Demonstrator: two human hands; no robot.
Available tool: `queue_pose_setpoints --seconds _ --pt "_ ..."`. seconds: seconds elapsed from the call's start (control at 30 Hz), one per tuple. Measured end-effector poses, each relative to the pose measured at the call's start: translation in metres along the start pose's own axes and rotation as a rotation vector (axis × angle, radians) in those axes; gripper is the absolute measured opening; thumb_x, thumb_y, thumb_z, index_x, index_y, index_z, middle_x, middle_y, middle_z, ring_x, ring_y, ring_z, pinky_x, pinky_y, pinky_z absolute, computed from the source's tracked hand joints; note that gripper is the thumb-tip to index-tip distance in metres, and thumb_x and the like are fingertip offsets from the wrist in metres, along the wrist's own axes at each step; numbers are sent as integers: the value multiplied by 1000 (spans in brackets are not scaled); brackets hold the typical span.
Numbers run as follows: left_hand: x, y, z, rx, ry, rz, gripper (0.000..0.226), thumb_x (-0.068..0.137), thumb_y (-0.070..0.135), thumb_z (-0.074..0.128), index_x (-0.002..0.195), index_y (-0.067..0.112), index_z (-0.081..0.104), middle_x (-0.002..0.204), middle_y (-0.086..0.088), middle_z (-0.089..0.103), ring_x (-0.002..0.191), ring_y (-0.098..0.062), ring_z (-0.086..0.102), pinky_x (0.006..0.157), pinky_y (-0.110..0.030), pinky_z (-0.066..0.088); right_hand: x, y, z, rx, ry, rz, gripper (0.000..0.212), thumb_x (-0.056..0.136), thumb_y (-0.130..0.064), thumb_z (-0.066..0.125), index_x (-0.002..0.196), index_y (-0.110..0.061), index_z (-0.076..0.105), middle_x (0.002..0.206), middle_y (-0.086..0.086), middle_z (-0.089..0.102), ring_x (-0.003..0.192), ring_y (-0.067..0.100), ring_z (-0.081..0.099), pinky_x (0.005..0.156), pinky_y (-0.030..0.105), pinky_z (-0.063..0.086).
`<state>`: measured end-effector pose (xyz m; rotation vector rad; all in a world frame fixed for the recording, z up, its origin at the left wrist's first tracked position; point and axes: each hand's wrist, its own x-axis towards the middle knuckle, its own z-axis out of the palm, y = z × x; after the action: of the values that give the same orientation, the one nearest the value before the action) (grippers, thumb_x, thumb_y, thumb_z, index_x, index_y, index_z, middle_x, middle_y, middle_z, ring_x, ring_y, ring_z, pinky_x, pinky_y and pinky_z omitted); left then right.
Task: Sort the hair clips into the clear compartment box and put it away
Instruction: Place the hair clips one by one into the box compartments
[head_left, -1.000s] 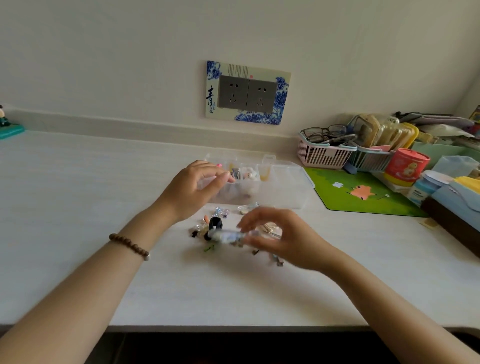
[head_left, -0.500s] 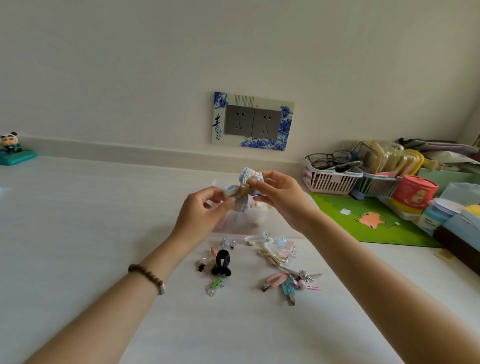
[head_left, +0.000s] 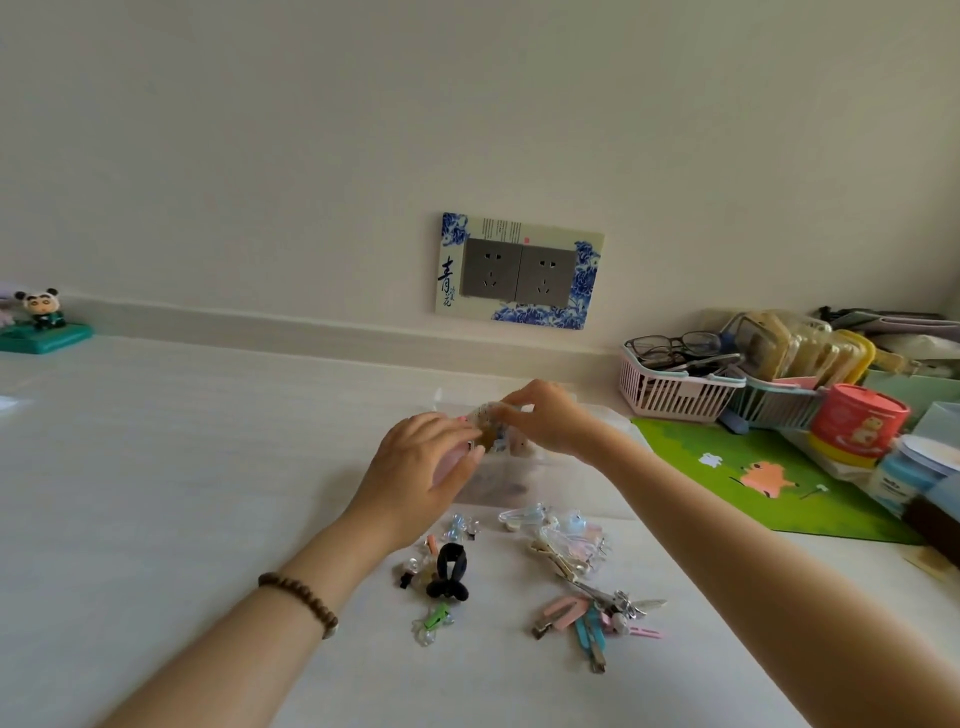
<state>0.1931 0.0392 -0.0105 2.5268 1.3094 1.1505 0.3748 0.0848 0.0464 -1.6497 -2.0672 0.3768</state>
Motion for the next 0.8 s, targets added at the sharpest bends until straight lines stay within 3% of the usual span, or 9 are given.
queue_pose_setpoints --seconds 0.07,0.17,0.33,0.47,0.57,0.7,0.8 --pt "0 -1 2 55 -65 21 74 82 70 8 131 31 46 139 10 45 132 -6 27 111 -23 9 -8 4 -8 49 77 -55 29 94 -30 49 107 -14 68 111 6 66 100 22 58 84 35 47" --pt "3 1 3 139 -126 49 82 78 72 -5 135 35 39 145 8 38 138 -11 19 115 -31 2 -37 8 -21 178 254 -135 19 93 -22 51 98 -19 68 104 -2 61 87 11 55 75 23 43" --pt "7 11 5 280 -189 83 84 77 74 -1 133 27 41 148 6 35 141 -10 10 114 -30 -8 -89 22 -21 227 282 -235 12 90 -22 56 92 -28 67 95 -16 65 83 1 57 72 18 46" --pt "9 12 1 340 -237 80 88 74 76 -2 130 24 41 142 3 42 139 -13 18 116 -36 -1 -109 30 -26 280 94 -201 10 88 -24 59 92 -29 67 91 -12 70 83 5 64 77 25 53" --pt "14 13 -4 336 -233 98 81 78 74 5 130 22 41 140 1 44 136 -14 25 115 -32 3 -115 35 -31 243 -66 -163 11 86 -29 60 94 -29 67 93 -10 71 83 2 67 83 26 55" --pt "19 13 0 337 -219 102 84 78 73 4 140 21 30 147 4 35 137 -12 22 116 -33 5 -116 44 -34 210 -133 -127 19 83 -30 66 100 -22 70 98 -8 72 88 0 67 87 20 53" --pt "20 15 7 351 -243 64 89 75 75 1 138 23 36 145 5 39 136 -12 24 115 -35 7 -115 47 -32 144 -198 -123 25 79 -37 68 101 -24 70 101 -11 71 93 -3 64 89 19 51"
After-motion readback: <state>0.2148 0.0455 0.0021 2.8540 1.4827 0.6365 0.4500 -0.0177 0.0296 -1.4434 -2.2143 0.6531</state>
